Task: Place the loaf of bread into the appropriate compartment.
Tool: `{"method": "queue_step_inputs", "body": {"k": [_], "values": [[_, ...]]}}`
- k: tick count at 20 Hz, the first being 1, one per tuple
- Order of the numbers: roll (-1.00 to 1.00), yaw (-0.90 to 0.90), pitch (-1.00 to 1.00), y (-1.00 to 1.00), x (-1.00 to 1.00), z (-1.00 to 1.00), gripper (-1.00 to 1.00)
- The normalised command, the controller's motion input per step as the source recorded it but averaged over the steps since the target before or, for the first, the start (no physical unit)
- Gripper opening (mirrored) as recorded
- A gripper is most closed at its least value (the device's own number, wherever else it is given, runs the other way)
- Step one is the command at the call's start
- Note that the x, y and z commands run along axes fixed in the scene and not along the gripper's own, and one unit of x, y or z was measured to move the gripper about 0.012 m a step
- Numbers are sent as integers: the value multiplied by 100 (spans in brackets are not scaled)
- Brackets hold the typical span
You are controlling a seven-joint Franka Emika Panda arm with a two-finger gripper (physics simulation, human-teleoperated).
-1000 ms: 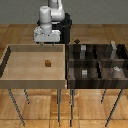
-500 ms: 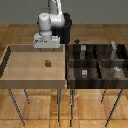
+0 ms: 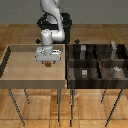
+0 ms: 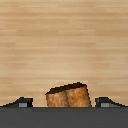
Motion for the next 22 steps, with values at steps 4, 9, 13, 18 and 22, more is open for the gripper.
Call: {"method": "queue_step_inputs", "body": {"k": [4,9,13,18,22], "values": [[0,0,0,0,0,-75,-100],[0,0,0,0,0,0,-100],[0,0,0,0,0,50,-100],[0,0,0,0,0,100,-100],[0,0,0,0,0,100,-100]]}}
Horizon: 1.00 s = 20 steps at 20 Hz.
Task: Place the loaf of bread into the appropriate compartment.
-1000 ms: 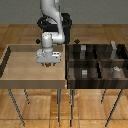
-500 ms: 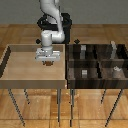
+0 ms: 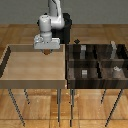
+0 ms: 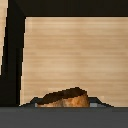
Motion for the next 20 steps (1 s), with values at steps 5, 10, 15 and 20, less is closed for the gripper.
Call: {"method": "queue_step_inputs", "body": {"k": [5,10,15,20], "values": [[0,0,0,60,0,20,-100],[0,0,0,100,0,0,-100],[0,0,0,100,0,0,-100],[0,0,0,100,0,0,-100]]}}
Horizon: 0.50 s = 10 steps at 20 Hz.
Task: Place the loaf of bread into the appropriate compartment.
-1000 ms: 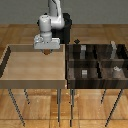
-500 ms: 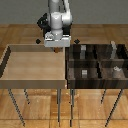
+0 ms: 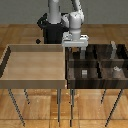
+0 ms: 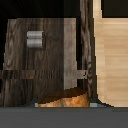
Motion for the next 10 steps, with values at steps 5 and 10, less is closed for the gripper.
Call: {"method": "queue_step_inputs", "body": {"k": [5,10], "values": [[0,0,0,80,3,0,-100],[0,0,0,0,80,0,-100]]}}
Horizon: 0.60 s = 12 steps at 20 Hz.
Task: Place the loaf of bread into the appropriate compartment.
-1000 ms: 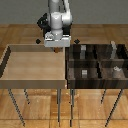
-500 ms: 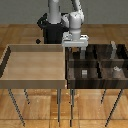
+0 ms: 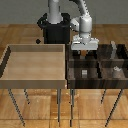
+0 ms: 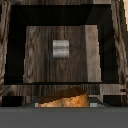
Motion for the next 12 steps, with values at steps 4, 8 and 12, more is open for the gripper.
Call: {"method": "queue_step_inputs", "body": {"k": [4,8,12], "values": [[0,0,0,0,100,0,-100],[0,0,0,0,25,0,100],[0,0,0,0,0,0,100]]}}
